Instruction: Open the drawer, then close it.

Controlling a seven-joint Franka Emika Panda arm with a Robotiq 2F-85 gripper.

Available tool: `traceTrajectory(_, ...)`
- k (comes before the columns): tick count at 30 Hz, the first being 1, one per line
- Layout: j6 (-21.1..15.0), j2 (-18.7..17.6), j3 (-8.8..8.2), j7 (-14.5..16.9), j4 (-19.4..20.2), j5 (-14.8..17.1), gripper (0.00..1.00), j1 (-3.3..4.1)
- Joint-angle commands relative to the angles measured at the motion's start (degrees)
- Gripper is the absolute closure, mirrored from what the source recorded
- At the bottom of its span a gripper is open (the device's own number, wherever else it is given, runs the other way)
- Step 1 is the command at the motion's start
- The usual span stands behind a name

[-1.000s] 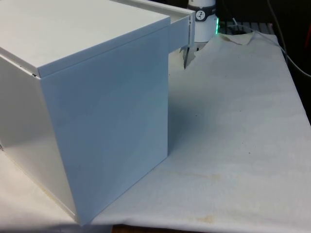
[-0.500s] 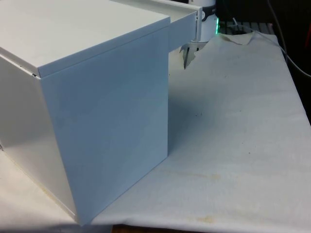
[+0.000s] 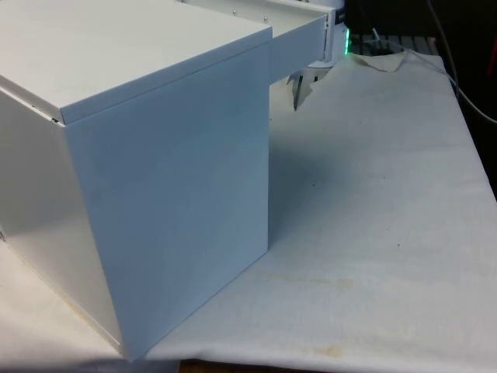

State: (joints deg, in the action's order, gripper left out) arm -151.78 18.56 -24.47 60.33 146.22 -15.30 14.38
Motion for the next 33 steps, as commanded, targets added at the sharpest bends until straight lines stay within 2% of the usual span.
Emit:
traceTrajectory(1,-0.2,0.1,0.57,-0.8,0.1,-1.1,1.00,-0.57)
traceTrajectory(2,0.0,0.1,0.00,0.0,0.1,0.0,1.00,0.00)
traceTrajectory(3,-0.2,0.2,0.57,-0.8,0.2,-1.0,1.00,-0.57)
traceTrajectory(10,-0.5,1.0,0.80,-1.0,1.0,-1.1,1.00,-0.57)
traceTrajectory(11,-0.1,0.5,0.17,-0.2,0.6,0.0,1.00,0.00)
traceTrajectory(12,-0.6,1.1,0.86,-1.0,1.1,-1.1,1.00,-0.57)
traceTrajectory(14,-1.1,1.4,0.80,-1.0,1.4,-1.1,1.00,-0.69)
traceTrajectory(19,-1.2,2.0,0.46,-0.7,1.5,-0.9,1.00,-0.63)
traceTrajectory(20,-0.6,1.4,0.17,-0.3,1.1,0.0,0.99,-0.11)
traceTrajectory(21,-1.2,2.1,0.40,-0.7,1.5,-0.8,0.99,-0.57)
traceTrajectory(25,-1.3,2.5,0.29,-0.5,1.7,-0.6,0.83,-0.52)
traceTrajectory(26,-1.3,2.6,0.23,-0.5,1.8,-0.6,0.72,-0.52)
traceTrajectory(29,-1.3,2.7,0.17,-0.5,1.8,-0.6,0.57,-0.46)
traceTrajectory(30,-0.6,2.6,0.00,-0.3,1.6,0.0,0.51,-0.11)
traceTrajectory(31,-1.3,2.8,0.11,-0.5,1.8,-0.6,0.51,-0.46)
traceTrajectory(33,-1.3,2.8,0.11,-0.5,1.8,-0.6,0.41,-0.46)
